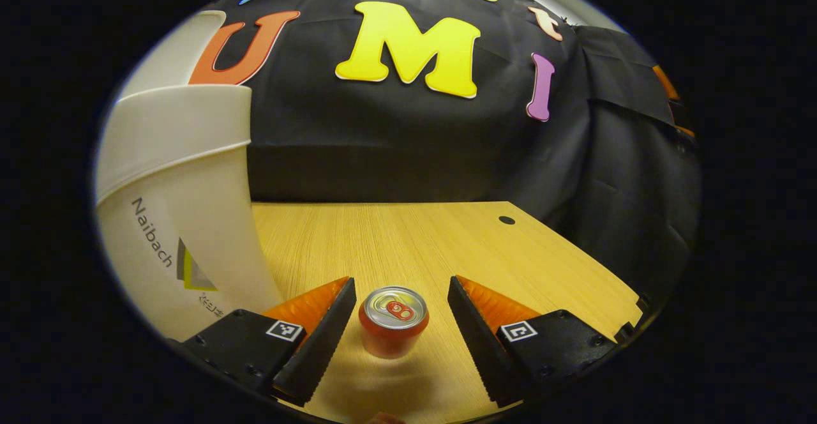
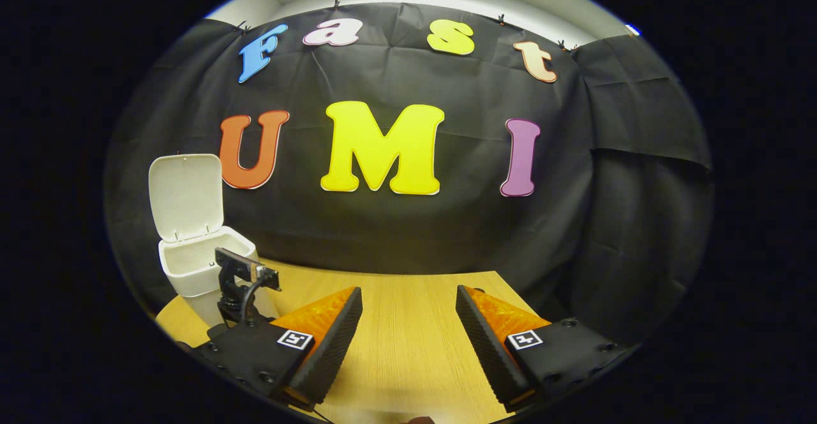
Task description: Press the lid of the desktop garbage bin to open it, pick up the crumpled paper on the desktop and throw it into the bin, then pick up the pop can on the desktop and drop it into the bin, and finally close the garbage bin lid.
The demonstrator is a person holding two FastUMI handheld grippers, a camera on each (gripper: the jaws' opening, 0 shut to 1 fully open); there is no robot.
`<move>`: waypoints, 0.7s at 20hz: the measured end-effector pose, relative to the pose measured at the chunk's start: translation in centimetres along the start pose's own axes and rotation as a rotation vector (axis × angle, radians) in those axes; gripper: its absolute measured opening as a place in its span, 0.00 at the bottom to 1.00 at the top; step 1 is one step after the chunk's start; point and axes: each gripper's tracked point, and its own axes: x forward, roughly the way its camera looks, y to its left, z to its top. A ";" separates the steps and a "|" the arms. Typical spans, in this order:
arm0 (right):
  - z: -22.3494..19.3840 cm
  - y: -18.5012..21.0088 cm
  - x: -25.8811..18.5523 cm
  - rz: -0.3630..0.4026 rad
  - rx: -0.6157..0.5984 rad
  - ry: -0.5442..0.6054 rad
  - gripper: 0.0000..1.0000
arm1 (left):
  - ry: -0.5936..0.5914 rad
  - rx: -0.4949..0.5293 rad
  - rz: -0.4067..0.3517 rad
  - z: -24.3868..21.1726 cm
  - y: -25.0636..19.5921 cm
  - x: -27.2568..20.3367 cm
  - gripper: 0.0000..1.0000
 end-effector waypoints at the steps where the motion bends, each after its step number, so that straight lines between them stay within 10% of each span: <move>1: -0.1 -0.1 0.0 -0.006 -0.005 0.001 0.93 | 0.009 0.003 0.008 -0.5 0.2 0.5 0.96; 14: -0.5 0.1 0.2 -0.010 -0.006 0.022 0.94 | 0.115 0.027 0.019 -4.6 0.8 3.3 0.87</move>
